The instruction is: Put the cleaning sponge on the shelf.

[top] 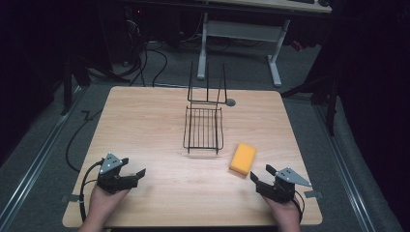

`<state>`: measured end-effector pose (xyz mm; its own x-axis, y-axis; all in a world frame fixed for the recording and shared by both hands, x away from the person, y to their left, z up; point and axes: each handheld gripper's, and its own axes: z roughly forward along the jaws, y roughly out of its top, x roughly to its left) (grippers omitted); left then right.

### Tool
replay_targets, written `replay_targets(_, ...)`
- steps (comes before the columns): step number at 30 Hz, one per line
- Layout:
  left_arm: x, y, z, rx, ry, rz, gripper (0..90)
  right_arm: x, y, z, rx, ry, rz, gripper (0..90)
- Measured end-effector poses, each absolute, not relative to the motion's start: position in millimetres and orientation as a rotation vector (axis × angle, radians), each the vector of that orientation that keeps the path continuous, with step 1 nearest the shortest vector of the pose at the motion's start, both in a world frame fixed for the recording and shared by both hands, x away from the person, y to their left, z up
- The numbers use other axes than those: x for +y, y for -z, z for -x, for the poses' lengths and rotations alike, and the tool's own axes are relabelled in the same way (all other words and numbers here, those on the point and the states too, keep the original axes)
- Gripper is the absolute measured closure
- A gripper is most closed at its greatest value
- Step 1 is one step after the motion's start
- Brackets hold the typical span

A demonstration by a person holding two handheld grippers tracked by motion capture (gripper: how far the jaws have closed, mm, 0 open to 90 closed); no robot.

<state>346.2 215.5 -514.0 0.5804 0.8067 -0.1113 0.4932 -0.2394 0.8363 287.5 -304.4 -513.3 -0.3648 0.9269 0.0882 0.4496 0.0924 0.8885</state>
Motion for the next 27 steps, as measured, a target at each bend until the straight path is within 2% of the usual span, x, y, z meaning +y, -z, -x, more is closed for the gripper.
replay_targets(1, 216, 514, -346, 1.053, -0.43, -1.897, 18.3, -304, 513, -288, 1.867, -1.226, -1.348, 30.2)
replay_targets(2, 216, 515, -347, 1.059, -0.423, -1.896, 18.0, -303, 512, -287, 1.882, -1.233, -1.338, 38.2)
replay_targets(3, 216, 515, -347, 1.064, -0.423, -1.892, 18.0, -303, 512, -287, 1.882, -1.233, -1.338, 38.2)
replay_targets(4, 216, 516, -347, 1.071, -0.43, -1.897, 17.8, -300, 511, -286, 1.891, -1.233, -1.33, 53.2)
replay_targets(6, 216, 517, -346, 1.077, -0.429, -1.892, 17.9, -296, 510, -285, 1.905, -1.232, -1.322, 66.2)
replay_targets(7, 216, 517, -346, 1.077, -0.429, -1.892, 17.9, -296, 510, -285, 1.905, -1.232, -1.322, 66.2)
replay_targets(8, 217, 517, -346, 1.082, -0.429, -1.898, 17.8, -289, 508, -285, 1.939, -1.22, -1.298, 79.9)
replay_targets(9, 217, 517, -346, 1.082, -0.429, -1.898, 17.8, -289, 508, -285, 1.939, -1.22, -1.298, 79.9)
replay_targets(10, 219, 518, -345, 1.089, -0.433, -1.897, 17.8, -282, 508, -286, 1.971, -1.21, -1.279, 87.4)
replay_targets(12, 221, 518, -344, 1.095, -0.438, -1.896, 17.8, -274, 510, -290, 2.017, -1.187, -1.248, 90.0)
replay_targets(18, 229, 519, -340, 1.119, -0.439, -1.883, 17.9, -258, 517, -301, 2.097, -1.111, -1.243, 90.0)
replay_targets(27, 228, 518, -339, 1.11, -0.44, -1.89, 18.0, -269, 521, -311, 2.042, -1.017, -1.335, 90.0)
